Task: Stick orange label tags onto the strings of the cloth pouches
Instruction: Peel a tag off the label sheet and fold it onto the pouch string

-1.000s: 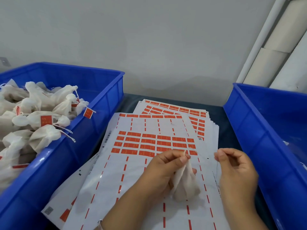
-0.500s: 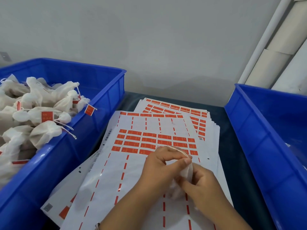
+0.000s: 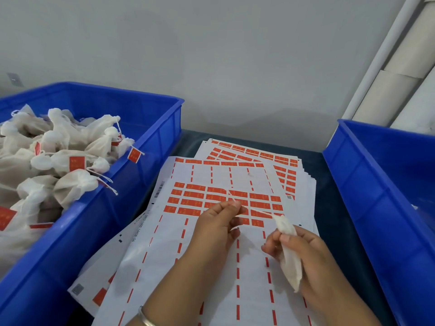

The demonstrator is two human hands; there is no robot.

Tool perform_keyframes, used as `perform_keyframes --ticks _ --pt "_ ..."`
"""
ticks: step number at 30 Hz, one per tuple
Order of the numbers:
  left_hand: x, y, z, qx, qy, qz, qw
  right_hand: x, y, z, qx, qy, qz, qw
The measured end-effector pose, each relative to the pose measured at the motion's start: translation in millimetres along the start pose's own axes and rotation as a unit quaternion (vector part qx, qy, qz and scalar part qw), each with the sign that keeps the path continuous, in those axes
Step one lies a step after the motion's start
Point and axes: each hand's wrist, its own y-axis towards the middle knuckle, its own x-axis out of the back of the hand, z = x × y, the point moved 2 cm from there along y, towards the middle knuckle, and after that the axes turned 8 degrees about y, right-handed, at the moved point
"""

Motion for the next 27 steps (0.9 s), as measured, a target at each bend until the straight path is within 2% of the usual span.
perform_keyframes --ticks 3,11,14,18,23,25,27 --pt "-1.7 0.4 3.5 -0.003 0.033 -0.009 0.999 6.0 0.4 1.5 0.002 0.089 -0.023 0.996" --pt "-6.4 -6.8 2.9 -0.039 0.127 0.039 0.99 13.1 4.1 3.3 0.023 0.189 -0.064 0.98" --pt "-7.8 -8.1 2.9 -0.057 0.185 0.034 0.98 13.4 3.2 4.1 0.032 0.201 -0.061 0.977" --pt "-11.3 -12.2 3.5 -0.084 0.267 0.031 0.959 12.9 2.5 4.0 0.047 0.162 -0.061 0.984" --pt "-14.3 -14.9 6.2 -0.113 0.276 0.048 0.953 12.0 2.8 4.0 0.069 0.132 -0.058 0.987" --pt "-14.4 -16.4 6.4 -0.134 0.284 0.056 0.948 10.6 4.2 0.2 0.094 0.011 -0.076 0.993" --pt "-14.4 -17.4 6.3 -0.152 0.295 0.064 0.941 7.3 3.9 -2.7 0.111 -0.139 -0.096 0.979"
